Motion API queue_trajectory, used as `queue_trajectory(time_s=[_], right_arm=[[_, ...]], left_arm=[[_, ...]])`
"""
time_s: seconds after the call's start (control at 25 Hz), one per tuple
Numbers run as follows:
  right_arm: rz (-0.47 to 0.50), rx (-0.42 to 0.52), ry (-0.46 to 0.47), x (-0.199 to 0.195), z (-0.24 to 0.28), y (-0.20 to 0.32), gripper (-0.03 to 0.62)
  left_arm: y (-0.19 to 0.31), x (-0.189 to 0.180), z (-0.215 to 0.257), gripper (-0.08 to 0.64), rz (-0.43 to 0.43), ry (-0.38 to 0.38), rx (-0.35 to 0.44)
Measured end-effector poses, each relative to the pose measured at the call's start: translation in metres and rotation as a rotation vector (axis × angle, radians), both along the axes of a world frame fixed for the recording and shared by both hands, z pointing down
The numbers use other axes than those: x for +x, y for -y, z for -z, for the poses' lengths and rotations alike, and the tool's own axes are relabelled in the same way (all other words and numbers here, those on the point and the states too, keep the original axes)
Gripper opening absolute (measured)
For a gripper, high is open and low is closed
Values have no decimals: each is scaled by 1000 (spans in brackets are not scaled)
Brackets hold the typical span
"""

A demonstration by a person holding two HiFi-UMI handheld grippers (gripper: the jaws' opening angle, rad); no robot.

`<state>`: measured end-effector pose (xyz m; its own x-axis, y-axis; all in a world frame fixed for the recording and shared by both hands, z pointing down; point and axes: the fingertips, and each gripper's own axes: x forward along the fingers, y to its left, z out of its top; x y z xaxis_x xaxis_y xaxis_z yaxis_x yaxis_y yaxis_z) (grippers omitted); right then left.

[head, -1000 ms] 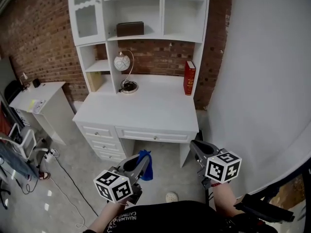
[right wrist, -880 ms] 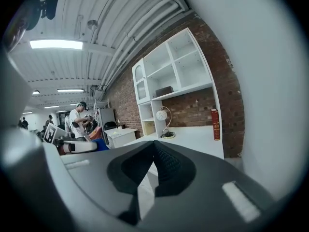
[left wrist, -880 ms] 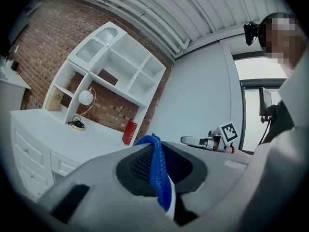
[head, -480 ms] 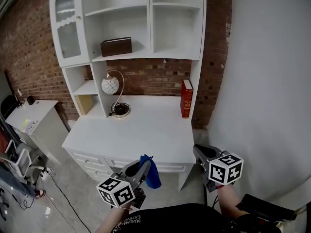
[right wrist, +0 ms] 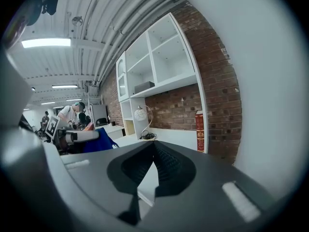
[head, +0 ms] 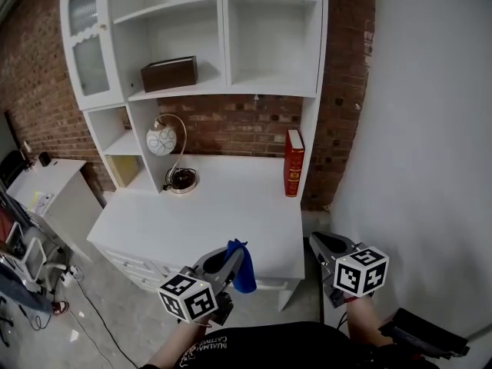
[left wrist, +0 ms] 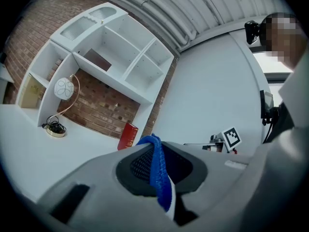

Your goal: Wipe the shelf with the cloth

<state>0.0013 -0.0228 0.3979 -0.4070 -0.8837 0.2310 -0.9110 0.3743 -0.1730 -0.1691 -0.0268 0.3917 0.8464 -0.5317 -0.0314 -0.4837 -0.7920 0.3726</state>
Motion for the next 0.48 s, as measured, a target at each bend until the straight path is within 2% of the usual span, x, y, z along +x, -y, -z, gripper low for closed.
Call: queue_trajectory(time_s=[0.24, 0.48], right_arm=[[2, -29, 22, 13, -10, 16, 8], [5, -56, 32, 17, -22, 31, 8]], left_arm=[[17, 12, 5, 25, 30, 15, 23], [32, 19, 2, 25, 9, 21, -3]])
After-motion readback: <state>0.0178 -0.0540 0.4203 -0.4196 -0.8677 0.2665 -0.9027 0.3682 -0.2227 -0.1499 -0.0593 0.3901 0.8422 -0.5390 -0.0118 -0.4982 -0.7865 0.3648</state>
